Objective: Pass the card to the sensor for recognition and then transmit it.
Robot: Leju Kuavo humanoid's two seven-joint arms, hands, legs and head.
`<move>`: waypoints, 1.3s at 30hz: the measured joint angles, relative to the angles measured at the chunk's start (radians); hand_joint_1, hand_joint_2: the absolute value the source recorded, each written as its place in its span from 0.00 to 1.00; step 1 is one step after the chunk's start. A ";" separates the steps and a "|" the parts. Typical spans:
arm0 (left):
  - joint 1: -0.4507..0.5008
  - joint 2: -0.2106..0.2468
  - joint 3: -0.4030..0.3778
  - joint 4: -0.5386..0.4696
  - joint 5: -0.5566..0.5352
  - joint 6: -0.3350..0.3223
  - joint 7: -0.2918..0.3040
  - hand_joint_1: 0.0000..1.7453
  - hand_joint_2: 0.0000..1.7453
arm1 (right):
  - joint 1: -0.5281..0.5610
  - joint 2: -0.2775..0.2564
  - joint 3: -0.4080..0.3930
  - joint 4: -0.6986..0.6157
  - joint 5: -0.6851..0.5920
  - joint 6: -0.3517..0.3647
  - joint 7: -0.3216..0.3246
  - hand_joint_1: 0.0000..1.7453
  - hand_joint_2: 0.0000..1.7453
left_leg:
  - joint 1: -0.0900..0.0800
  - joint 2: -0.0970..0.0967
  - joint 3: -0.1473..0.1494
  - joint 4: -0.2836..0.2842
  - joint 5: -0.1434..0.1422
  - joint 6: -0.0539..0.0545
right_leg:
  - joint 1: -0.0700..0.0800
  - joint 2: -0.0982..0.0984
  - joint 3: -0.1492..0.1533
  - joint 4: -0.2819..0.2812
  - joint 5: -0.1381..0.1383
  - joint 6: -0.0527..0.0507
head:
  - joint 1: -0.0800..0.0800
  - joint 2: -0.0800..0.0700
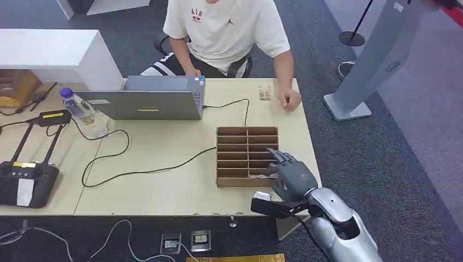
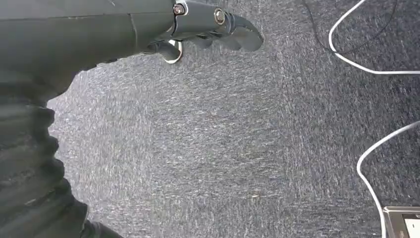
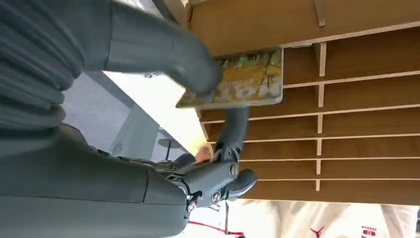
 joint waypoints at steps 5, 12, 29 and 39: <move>0.000 0.000 0.001 0.000 -0.006 0.000 0.000 0.00 1.00 | -0.003 0.000 0.000 0.001 -0.006 0.001 0.007 1.00 1.00 | 0.000 0.000 0.000 0.000 0.000 0.000 | 0.000 0.000 0.000 0.000 0.000 0.000 | 0.000 0.000; 0.000 0.000 0.007 0.000 -0.010 0.000 0.000 0.00 1.00 | -0.003 0.000 -0.002 0.003 -0.006 0.000 0.007 1.00 1.00 | 0.000 0.000 0.000 0.000 0.000 0.000 | 0.000 0.000 0.000 0.000 0.000 0.000 | 0.000 0.000; -0.003 -0.001 0.025 0.000 -0.029 -0.002 0.000 0.00 1.00 | -0.065 0.003 -0.079 -0.032 -0.042 -0.024 -0.003 1.00 1.00 | 0.000 0.000 0.000 0.000 0.000 0.000 | 0.000 0.000 0.000 0.000 0.000 0.000 | 0.000 0.000; -0.005 -0.006 0.042 0.000 -0.053 -0.014 -0.014 0.00 1.00 | -0.195 0.017 -0.239 -0.119 -0.024 -0.040 -0.047 1.00 1.00 | 0.000 0.000 0.000 0.000 0.000 0.000 | 0.000 0.000 0.000 0.000 0.000 0.000 | 0.000 0.000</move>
